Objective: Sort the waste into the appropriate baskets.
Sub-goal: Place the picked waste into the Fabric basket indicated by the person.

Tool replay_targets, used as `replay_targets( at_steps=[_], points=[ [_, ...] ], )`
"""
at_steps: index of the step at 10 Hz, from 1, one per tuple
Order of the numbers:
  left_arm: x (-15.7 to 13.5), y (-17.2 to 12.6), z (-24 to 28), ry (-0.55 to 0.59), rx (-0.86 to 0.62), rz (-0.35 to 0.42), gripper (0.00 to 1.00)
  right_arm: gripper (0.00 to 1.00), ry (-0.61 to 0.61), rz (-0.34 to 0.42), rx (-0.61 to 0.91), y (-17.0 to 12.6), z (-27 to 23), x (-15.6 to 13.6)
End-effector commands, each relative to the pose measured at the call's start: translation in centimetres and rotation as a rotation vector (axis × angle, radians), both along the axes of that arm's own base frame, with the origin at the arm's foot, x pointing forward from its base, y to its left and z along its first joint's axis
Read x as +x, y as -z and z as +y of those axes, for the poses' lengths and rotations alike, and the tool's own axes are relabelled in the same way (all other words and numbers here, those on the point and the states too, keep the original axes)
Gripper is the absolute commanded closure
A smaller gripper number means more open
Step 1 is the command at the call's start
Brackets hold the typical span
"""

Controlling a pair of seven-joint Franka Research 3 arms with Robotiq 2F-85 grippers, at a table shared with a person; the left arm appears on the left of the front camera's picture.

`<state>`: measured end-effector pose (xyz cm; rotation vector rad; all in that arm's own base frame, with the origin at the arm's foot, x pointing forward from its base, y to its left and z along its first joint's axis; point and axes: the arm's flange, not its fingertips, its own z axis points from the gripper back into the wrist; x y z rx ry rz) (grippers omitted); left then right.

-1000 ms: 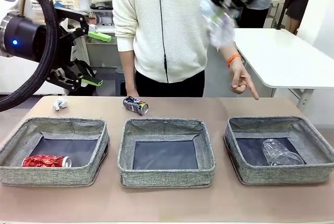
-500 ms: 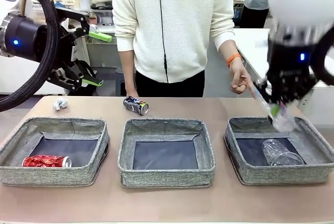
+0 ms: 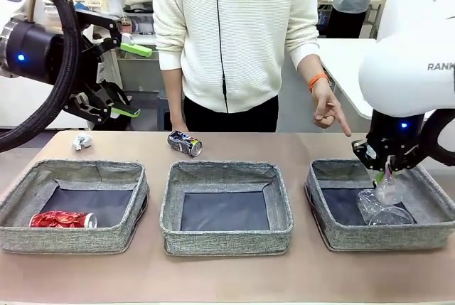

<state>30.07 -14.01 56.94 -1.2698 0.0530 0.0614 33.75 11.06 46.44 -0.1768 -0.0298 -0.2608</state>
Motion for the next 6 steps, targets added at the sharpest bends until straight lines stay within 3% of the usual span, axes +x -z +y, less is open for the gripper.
replay_targets(
  at_steps=[1, 3, 4, 5, 6],
  points=[
    [0.0, -0.15, 0.1, 0.008, 0.007, 0.004, 0.0, 0.87, 0.042, -0.028, 0.012, 0.94, -0.64, 1.14],
    [0.0, -0.15, 0.1, 0.008, 0.007, 0.004, 0.0, 0.87, 0.045, -0.027, 0.023, 0.76, -1.01, 1.64],
    [0.0, -0.15, 0.1, 0.008, 0.007, 0.004, 0.0, 0.68, 0.06, -0.046, 0.028, 0.6, -1.18, 1.8],
    [0.0, -0.15, 0.1, 0.008, 0.007, 0.004, 0.0, 0.32, 0.044, -0.043, 0.029, 0.51, -1.17, 1.95],
    [0.0, -0.15, 0.1, 0.008, 0.007, 0.004, 0.0, 0.13, 0.043, -0.05, 0.032, 0.31, -1.09, 2.07]
  ],
)
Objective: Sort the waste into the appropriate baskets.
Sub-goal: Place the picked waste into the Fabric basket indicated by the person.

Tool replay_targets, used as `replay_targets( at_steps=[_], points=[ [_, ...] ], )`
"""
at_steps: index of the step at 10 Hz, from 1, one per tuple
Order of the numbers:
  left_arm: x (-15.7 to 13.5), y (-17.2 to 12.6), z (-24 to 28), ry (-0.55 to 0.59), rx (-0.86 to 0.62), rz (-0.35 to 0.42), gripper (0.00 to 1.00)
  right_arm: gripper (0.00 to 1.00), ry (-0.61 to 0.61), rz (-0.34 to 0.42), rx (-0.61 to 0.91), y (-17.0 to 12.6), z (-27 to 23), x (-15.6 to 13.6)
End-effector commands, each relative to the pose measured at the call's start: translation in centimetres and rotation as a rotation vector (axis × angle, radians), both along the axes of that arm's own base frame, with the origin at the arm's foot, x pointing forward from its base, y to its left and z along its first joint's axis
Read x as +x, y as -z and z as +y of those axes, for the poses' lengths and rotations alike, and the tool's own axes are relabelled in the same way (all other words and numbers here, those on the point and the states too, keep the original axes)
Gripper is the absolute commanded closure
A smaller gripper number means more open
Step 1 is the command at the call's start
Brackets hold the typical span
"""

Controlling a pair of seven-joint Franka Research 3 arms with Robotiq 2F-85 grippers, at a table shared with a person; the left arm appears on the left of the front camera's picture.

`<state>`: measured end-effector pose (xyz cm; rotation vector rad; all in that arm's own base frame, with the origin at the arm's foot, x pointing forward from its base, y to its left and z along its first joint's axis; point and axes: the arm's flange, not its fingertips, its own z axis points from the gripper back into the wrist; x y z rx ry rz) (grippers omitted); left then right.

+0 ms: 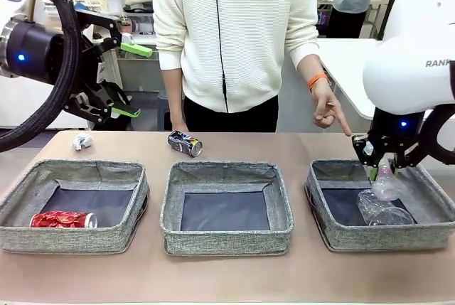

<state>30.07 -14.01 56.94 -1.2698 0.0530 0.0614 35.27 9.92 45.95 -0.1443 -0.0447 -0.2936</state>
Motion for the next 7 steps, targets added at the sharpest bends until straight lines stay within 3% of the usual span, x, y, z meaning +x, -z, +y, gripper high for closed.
replay_targets(
  at_steps=[1, 7],
  points=[
    [0.0, -0.1, 0.1, 0.008, 0.007, 0.004, 0.0, 0.0, 0.014, -0.035, 0.004, -0.3, 0.1, 0.7],
    [0.0, -0.1, 0.1, 0.008, 0.007, 0.004, 0.0, 0.0, 0.013, -0.095, 0.142, -1.8, 0.4, 1.3]
  ],
)
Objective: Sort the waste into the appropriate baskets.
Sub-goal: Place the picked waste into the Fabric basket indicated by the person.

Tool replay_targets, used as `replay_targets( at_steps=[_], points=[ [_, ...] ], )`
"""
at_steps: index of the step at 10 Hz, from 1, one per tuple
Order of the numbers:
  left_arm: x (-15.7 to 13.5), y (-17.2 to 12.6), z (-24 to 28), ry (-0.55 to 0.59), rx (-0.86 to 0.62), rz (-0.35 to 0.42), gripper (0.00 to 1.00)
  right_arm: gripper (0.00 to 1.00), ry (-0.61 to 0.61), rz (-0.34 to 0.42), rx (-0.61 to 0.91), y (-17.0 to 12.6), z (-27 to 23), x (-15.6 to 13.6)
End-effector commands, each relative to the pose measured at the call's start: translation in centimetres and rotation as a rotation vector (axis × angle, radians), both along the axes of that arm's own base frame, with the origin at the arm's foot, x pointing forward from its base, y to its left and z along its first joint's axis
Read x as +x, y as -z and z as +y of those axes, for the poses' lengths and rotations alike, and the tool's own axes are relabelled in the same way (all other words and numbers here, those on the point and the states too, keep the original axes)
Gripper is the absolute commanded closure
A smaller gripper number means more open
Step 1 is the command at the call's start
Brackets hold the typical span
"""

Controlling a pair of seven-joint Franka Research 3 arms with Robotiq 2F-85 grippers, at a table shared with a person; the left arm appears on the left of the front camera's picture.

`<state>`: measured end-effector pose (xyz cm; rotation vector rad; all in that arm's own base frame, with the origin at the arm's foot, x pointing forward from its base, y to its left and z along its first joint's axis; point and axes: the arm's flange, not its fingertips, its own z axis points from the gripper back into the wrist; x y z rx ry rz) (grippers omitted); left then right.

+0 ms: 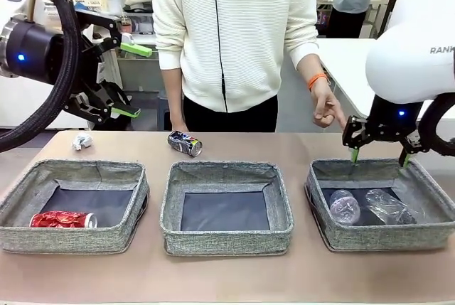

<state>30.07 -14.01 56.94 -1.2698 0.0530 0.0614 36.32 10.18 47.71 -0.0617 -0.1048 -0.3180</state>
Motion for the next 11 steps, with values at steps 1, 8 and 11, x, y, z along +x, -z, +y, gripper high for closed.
replay_targets(
  at_steps=[1, 8, 11],
  points=[
    [0.0, -0.1, 0.1, 0.008, 0.007, 0.004, 0.0, 0.0, -0.023, -0.036, 0.163, -0.4, 0.5, 0.1],
    [0.0, -0.1, 0.1, 0.008, 0.007, 0.004, 0.0, 0.0, -0.219, 0.077, 1.914, -6.6, 3.7, -1.3],
    [0.0, -0.1, 0.1, 0.008, 0.007, 0.004, 0.0, 0.0, -0.117, 0.224, 1.839, -5.2, 2.2, -1.4]
  ],
)
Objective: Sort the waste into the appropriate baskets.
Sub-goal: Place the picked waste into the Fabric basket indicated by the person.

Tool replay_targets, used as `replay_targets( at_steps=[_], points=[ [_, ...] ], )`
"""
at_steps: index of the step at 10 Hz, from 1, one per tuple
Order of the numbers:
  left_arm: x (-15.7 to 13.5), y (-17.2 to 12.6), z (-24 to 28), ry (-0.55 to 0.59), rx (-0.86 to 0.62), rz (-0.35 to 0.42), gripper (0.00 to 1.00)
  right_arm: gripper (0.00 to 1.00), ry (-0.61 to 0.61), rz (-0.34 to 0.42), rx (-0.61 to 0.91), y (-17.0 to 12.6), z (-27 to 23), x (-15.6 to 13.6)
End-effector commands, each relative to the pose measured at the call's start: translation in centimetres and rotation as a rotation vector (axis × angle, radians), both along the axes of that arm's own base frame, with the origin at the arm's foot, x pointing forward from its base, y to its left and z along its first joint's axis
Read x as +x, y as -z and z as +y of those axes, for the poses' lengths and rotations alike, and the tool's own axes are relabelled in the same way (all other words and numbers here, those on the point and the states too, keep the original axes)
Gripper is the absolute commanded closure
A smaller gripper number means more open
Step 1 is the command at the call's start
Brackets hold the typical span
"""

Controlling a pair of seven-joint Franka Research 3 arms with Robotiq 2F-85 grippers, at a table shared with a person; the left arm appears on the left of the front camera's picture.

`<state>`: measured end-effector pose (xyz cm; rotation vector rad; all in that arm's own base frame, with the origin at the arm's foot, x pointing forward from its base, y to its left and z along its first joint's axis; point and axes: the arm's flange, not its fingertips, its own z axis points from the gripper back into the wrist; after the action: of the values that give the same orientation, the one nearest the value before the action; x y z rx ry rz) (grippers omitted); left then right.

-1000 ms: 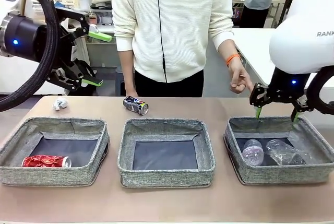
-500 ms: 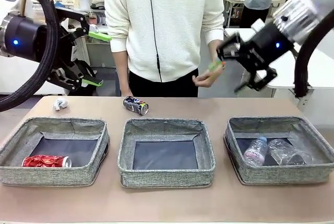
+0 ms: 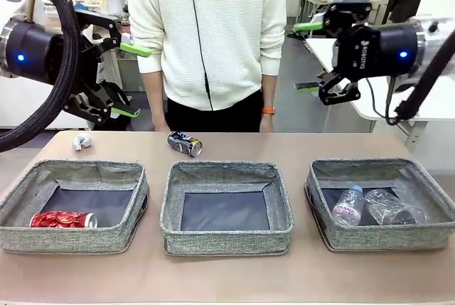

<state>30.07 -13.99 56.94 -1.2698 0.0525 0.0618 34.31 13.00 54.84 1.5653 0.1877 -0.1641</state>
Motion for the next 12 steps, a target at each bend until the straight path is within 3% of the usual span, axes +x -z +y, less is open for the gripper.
replay_targets(
  at_steps=[1, 2, 12],
  points=[
    [0.0, -0.1, 0.1, 0.008, 0.007, 0.005, 0.0, 0.0, -0.092, 0.197, 0.07, 2.3, -0.9, 0.6],
    [0.0, -0.1, 0.1, 0.008, 0.007, 0.005, 0.0, 0.0, 0.0, 0.0, 0.0, 0.0, 0.0, 0.0],
    [0.0, -0.1, 0.1, 0.008, 0.007, 0.005, 0.0, 0.0, 0.0, 0.0, 0.0, 0.0, 0.0, 0.0]
  ],
)
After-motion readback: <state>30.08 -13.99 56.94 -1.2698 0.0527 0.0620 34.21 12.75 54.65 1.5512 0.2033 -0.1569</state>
